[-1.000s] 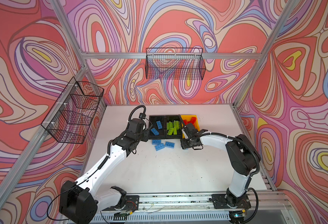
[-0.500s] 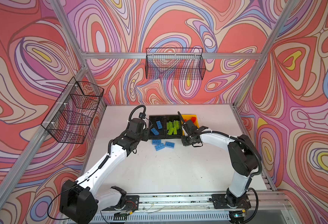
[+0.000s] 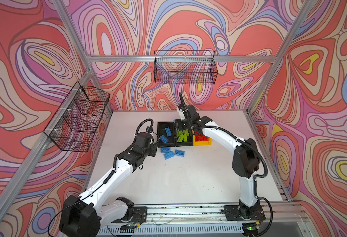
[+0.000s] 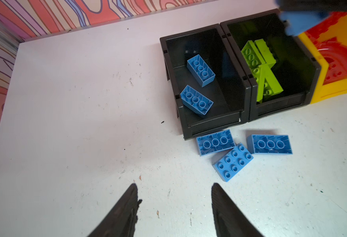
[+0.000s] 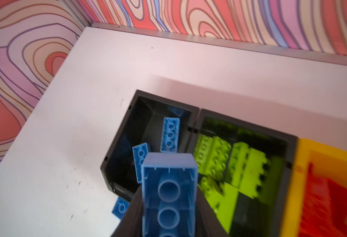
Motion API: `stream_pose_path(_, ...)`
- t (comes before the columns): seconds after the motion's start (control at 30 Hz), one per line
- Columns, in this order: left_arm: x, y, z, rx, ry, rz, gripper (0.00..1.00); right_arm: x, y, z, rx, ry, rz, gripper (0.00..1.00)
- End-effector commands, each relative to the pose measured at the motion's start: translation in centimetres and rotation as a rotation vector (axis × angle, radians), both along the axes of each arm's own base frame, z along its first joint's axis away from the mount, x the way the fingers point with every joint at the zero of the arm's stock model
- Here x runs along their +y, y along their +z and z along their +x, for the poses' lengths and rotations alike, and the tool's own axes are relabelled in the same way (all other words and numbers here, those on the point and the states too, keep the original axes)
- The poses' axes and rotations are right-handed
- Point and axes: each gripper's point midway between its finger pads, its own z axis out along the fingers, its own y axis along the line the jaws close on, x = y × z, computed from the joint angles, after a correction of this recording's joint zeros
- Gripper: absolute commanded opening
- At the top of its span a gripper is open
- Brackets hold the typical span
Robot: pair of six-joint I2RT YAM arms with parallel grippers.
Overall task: Sort the legos into containers by color
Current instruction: 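Carry the blue brick over the outer black bin and release it, then grasp a blue brick by the bins with the left gripper while the right withdraws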
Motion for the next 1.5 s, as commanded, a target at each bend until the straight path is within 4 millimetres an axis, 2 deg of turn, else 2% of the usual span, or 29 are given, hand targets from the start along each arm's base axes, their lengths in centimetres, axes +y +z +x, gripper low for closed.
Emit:
stream_pose_path(0.0, -0.7, -0.9, -0.7, 0.039, -0.025, -0.05, 0.59, 3.3, -1.6, 0.7, 0.032, 0.049, 0.064, 0.32)
stream_pose_path(0.13, -1.2, -1.5, -1.1, 0.06, -0.042, -0.075, 0.59, 5.4, -2.8, 1.8, 0.033, 0.07, 0.124, 0.33)
stream_pose_path(0.3, -1.7, -1.9, -1.3, 0.077, -0.061, -0.1, 0.59, 6.8, -4.2, 2.4, 0.031, 0.099, 0.159, 0.34)
stream_pose_path(0.53, -2.0, -3.0, -0.9, 0.106, -0.05, -0.1, 0.57, 7.6, -5.7, 2.7, 0.038, 0.126, 0.152, 0.48)
stream_pose_path(0.6, -2.2, -3.4, -0.9, 0.12, -0.057, -0.094, 0.57, 7.6, -5.5, 2.6, 0.033, 0.129, 0.15, 0.52)
stream_pose_path(0.7, -2.8, -3.5, -0.8, 0.121, -0.076, -0.087, 0.57, 7.3, -4.2, 2.6, 0.011, 0.133, 0.15, 0.56)
stream_pose_path(0.8, -4.1, -3.2, -0.8, 0.101, -0.131, -0.063, 0.59, 6.5, -1.5, 2.5, -0.034, 0.124, 0.149, 0.56)
stream_pose_path(0.9, -5.8, -3.7, -0.8, 0.099, -0.21, -0.02, 0.63, 4.6, 1.2, 2.5, -0.074, 0.088, 0.148, 0.56)
stream_pose_path(1.0, -7.4, -4.3, -0.8, 0.125, -0.271, 0.0, 0.65, 1.8, 3.1, 2.3, -0.098, 0.042, 0.148, 0.56)
stream_pose_path(1.17, -9.5, -5.8, -0.2, 0.141, -0.332, 0.016, 0.68, -3.9, 6.0, 1.1, -0.14, -0.057, 0.141, 0.56)
stream_pose_path(1.27, -10.1, -7.3, -0.2, 0.168, -0.372, 0.067, 0.69, -7.5, 6.5, 0.1, -0.139, -0.123, 0.13, 0.56)
stream_pose_path(1.33, -10.2, -8.1, 0.0, 0.186, -0.396, 0.114, 0.7, -9.8, 6.0, -0.8, -0.123, -0.164, 0.117, 0.56)
stream_pose_path(1.47, -11.2, -9.3, 0.1, 0.214, -0.456, 0.135, 0.7, -13.0, 5.4, -2.3, -0.102, -0.221, 0.114, 0.56)
